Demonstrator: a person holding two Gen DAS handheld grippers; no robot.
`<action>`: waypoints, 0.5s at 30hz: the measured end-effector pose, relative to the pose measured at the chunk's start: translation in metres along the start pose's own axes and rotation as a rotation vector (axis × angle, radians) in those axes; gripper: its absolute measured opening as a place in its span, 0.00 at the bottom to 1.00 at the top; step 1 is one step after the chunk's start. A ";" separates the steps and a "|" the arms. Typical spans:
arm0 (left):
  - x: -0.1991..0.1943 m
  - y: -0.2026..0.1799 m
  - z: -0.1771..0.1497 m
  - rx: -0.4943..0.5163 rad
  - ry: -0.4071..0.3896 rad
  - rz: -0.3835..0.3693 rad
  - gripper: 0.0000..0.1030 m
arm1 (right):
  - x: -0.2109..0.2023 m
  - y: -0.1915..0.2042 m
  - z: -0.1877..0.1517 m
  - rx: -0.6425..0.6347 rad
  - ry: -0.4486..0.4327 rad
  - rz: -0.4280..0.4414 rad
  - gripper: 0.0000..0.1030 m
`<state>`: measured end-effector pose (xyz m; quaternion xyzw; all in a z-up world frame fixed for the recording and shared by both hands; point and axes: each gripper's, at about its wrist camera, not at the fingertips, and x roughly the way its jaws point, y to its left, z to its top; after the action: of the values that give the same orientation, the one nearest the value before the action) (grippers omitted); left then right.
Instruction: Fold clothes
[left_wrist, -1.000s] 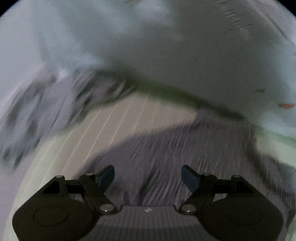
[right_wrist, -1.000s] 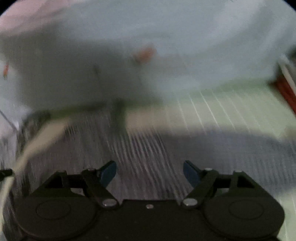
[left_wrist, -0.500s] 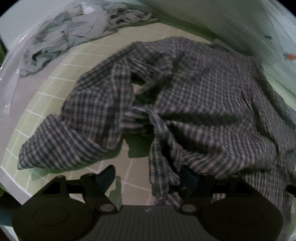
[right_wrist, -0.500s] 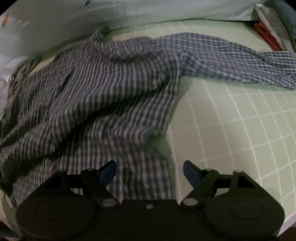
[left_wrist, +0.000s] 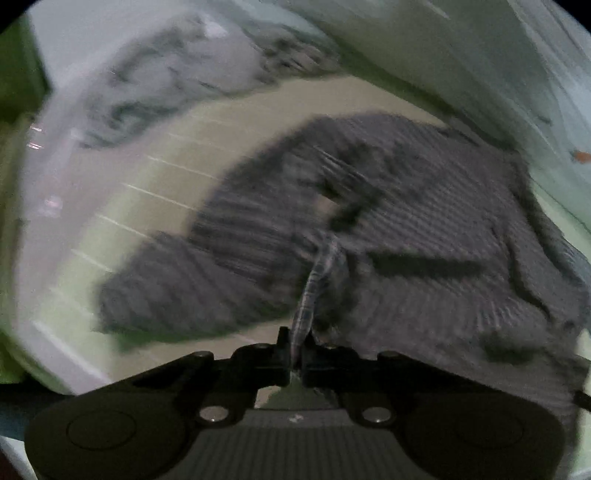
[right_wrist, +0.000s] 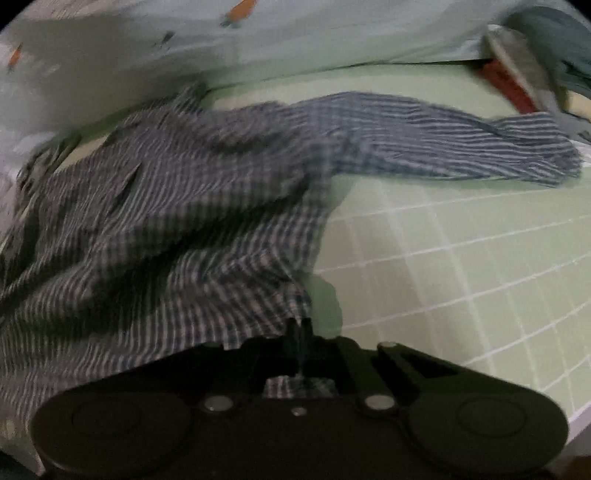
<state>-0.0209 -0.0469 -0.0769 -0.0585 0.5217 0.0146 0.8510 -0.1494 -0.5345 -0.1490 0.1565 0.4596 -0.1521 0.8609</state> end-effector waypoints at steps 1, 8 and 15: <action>-0.003 0.007 0.000 0.001 -0.010 0.034 0.06 | -0.001 -0.003 0.001 0.007 -0.008 -0.010 0.00; -0.020 0.028 -0.001 -0.060 -0.020 0.023 0.06 | -0.022 -0.014 0.010 0.053 -0.076 -0.053 0.00; -0.043 0.032 0.011 -0.125 -0.024 -0.104 0.07 | -0.066 -0.016 0.027 0.050 -0.183 -0.115 0.00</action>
<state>-0.0338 -0.0122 -0.0361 -0.1385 0.5058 0.0036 0.8514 -0.1705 -0.5521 -0.0815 0.1367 0.3831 -0.2263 0.8850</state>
